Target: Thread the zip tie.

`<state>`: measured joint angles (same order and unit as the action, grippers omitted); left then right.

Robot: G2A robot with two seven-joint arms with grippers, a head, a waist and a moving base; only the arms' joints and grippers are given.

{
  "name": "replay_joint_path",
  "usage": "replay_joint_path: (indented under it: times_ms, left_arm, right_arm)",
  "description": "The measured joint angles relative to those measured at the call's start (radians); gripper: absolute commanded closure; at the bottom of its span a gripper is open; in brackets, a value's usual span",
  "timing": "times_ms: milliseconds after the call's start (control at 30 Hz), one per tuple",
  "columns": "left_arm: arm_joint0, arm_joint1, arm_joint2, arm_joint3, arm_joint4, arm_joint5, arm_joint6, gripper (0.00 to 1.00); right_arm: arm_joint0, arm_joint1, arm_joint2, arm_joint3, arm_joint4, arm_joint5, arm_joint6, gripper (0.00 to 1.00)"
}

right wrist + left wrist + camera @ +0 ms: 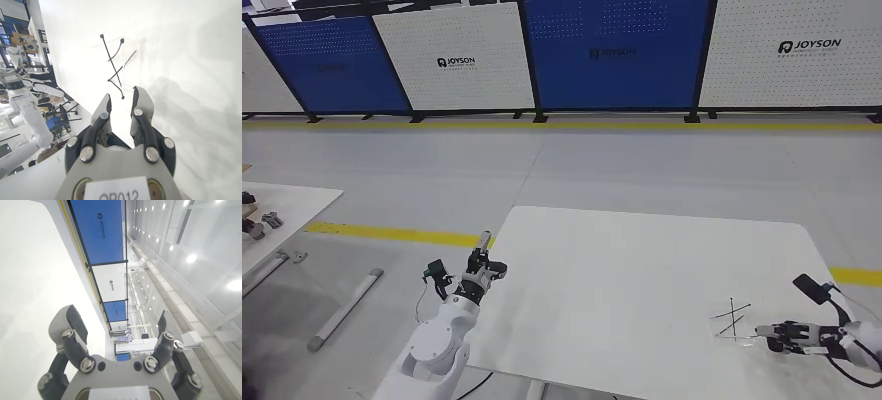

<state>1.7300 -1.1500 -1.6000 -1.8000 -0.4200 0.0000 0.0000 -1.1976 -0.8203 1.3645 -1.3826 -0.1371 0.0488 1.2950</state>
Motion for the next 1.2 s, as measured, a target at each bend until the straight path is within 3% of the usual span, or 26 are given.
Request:
replay_joint_path:
  times_ms: [133, 333, 533, 667, 933, 1200]
  left_arm:
    - [0.000, 0.000, 0.000, 0.000, 0.000, 0.000, 0.000, 0.00]
    - [0.000, 0.000, 0.000, 0.000, 0.000, 0.000, 0.000, 0.00]
    - [0.000, 0.000, 0.000, 0.000, 0.000, 0.000, 0.000, 0.00]
    - [0.000, 0.000, 0.000, 0.000, 0.000, 0.000, 0.000, 0.00]
    - [0.000, 0.000, 0.000, 0.000, 0.000, 0.000, 0.000, 0.00]
    - [0.000, 0.000, 0.000, 0.000, 0.000, 0.000, 0.000, 0.00]
  right_arm:
    - [0.003, 0.001, -0.006, -0.004, -0.009, 0.015, -0.002, 0.76]
    - [0.007, 0.003, -0.013, -0.007, -0.021, 0.034, -0.003, 0.90]
    - [0.014, 0.003, -0.026, -0.010, -0.028, 0.046, -0.002, 0.86]
    - [0.019, 0.003, -0.033, -0.010, -0.031, 0.051, -0.001, 0.76]
    - [0.022, 0.006, -0.034, -0.014, -0.030, 0.055, -0.003, 0.84]
    - [0.029, 0.007, -0.046, -0.019, -0.040, 0.073, -0.003, 0.85]
